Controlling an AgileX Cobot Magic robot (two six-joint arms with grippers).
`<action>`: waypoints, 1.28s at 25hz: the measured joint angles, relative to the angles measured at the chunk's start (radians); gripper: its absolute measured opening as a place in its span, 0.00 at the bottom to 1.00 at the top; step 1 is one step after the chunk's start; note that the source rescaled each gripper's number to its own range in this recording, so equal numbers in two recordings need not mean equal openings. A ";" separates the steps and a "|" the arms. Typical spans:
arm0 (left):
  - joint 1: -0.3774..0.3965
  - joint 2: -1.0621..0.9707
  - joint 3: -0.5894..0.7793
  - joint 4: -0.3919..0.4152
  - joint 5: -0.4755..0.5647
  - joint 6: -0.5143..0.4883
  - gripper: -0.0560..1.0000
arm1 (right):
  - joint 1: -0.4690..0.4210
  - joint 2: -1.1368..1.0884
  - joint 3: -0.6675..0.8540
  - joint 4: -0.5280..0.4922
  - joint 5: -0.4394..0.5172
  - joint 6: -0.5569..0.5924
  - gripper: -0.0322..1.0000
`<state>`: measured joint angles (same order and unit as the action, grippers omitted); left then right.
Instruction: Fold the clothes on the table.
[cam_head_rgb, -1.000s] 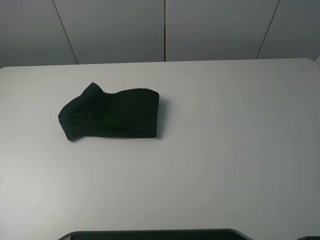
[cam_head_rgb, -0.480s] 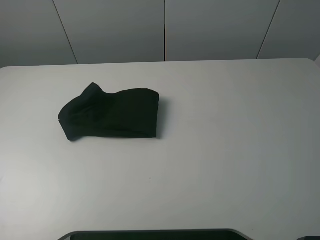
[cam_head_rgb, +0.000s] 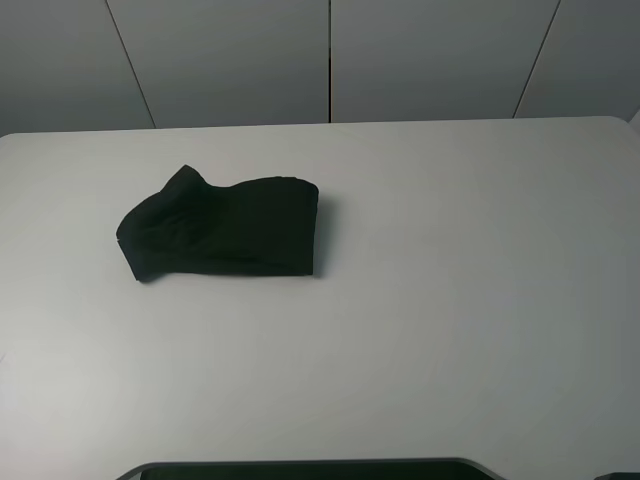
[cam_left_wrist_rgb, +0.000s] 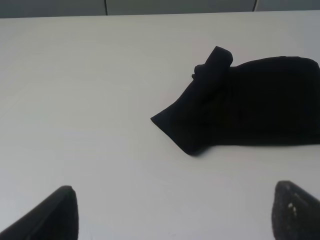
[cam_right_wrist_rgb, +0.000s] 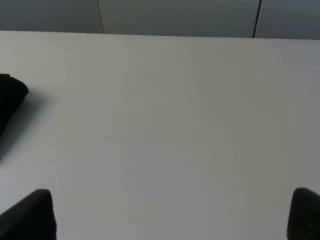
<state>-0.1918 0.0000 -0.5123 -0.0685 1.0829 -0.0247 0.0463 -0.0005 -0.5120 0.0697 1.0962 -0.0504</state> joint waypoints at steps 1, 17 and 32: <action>0.000 0.000 0.000 0.000 0.000 0.000 1.00 | -0.001 0.000 0.000 0.000 0.000 -0.003 0.99; 0.000 0.000 0.000 0.000 -0.002 0.008 1.00 | -0.048 0.000 0.000 0.000 0.000 -0.014 0.99; 0.000 0.000 0.000 -0.002 -0.002 0.004 1.00 | -0.048 0.000 0.000 0.000 0.000 -0.014 0.99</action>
<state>-0.1918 0.0000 -0.5123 -0.0700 1.0811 -0.0208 -0.0021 -0.0005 -0.5120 0.0697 1.0962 -0.0645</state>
